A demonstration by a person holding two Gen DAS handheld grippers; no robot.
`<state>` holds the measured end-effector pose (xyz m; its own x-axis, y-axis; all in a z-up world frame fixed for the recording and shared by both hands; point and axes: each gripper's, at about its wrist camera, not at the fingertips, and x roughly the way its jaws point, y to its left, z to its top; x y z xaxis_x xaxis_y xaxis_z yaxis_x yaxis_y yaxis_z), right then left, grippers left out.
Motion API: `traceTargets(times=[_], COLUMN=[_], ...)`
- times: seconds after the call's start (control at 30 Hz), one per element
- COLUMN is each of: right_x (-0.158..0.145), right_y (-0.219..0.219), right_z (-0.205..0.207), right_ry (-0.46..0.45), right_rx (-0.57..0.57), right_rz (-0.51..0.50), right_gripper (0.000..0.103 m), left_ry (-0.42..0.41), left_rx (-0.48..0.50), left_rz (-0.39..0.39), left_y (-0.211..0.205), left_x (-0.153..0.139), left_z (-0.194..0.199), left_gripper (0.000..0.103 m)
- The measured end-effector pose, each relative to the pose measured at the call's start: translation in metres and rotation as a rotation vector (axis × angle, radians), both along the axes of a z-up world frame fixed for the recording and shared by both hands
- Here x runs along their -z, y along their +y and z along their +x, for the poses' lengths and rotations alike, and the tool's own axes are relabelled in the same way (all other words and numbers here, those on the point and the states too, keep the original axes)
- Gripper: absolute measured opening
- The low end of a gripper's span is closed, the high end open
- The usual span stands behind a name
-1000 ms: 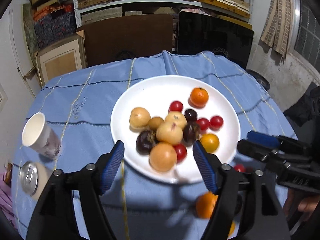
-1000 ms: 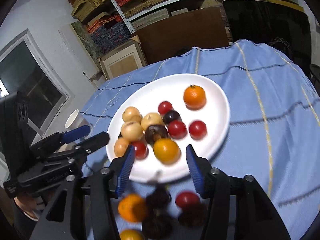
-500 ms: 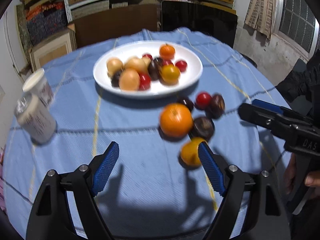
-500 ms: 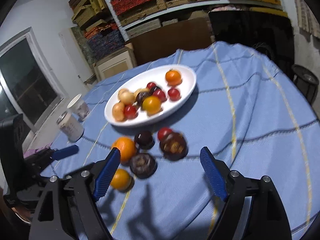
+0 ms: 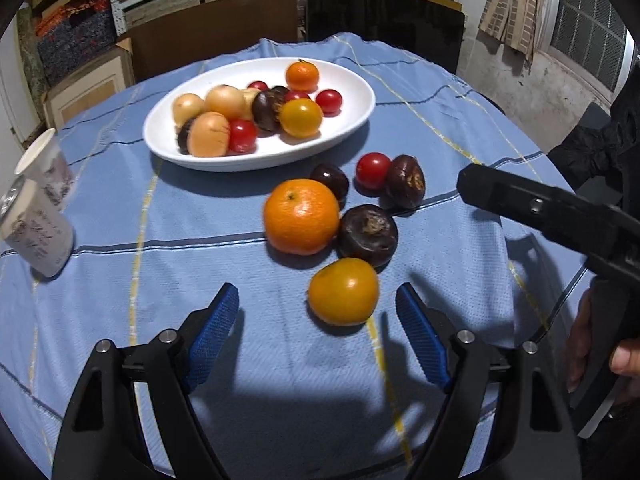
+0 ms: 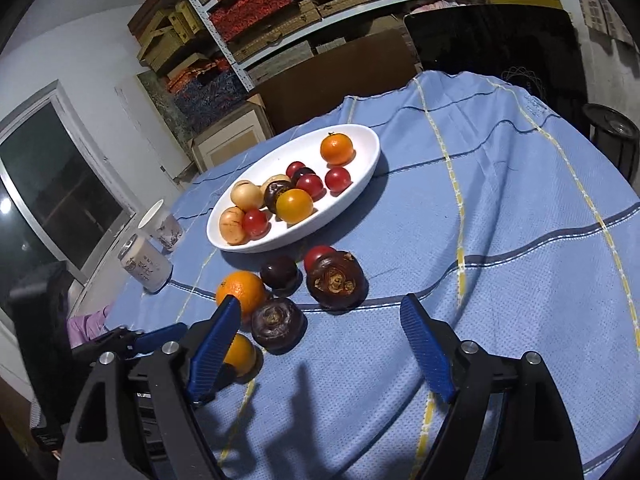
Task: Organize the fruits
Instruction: 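Withdraw both open grippers from the plate toward the remaining fruits, then carry a yellow tomato in the left gripper while the right carries a dark fruit to the plate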
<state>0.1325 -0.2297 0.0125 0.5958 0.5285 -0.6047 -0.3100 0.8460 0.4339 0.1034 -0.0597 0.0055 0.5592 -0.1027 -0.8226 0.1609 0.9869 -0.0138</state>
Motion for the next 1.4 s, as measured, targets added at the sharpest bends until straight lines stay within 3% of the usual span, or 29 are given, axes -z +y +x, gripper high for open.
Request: traceTargets(times=[0.1, 0.2, 0.53, 0.77, 0.93, 1.2, 1.33, 1.4], right_x=[0.003, 0.004, 0.004, 0.010, 0.022, 0.026, 0.027, 0.026], right_y=[0.001, 0.001, 0.025, 0.071, 0.083, 0.098, 0.101, 0.097], right_z=[0.002, 0.003, -0.007, -0.014, 0.000, 0.009, 0.010, 0.010], right_ry=[0.014, 0.020, -0.018, -0.005, 0.048, 0.029, 0.003, 0.014], right_rx=[-0.009, -0.005, -0.118, -0.230, -0.204, -0.181, -0.158, -0.157], right_rz=[-0.002, -0.009, -0.091, -0.269, -0.301, -0.380, -0.419, -0.394], right_gripper=[0.083, 0.083, 0.083, 0.082, 0.065, 0.063, 0.044, 0.044], left_ry=[0.043, 0.033, -0.003, -0.008, 0.010, 0.018, 0.017, 0.018], left_rx=[0.023, 0.035, -0.001, -0.048, -0.055, -0.051, -0.053, -0.053], left_rz=[-0.003, -0.009, 0.025, -0.014, -0.053, -0.075, -0.085, -0.085], left_y=[-0.006, -0.008, 0.017, 0.051, 0.061, 0.064, 0.065, 0.065], left_x=[0.009, 0.012, 0.007, 0.004, 0.008, 0.013, 0.013, 0.013], left_z=[0.009, 0.008, -0.013, -0.021, -0.020, -0.020, -0.019, -0.019], left_gripper=[0.051, 0.039, 0.038, 0.038, 0.038, 0.038, 0.039, 0.039])
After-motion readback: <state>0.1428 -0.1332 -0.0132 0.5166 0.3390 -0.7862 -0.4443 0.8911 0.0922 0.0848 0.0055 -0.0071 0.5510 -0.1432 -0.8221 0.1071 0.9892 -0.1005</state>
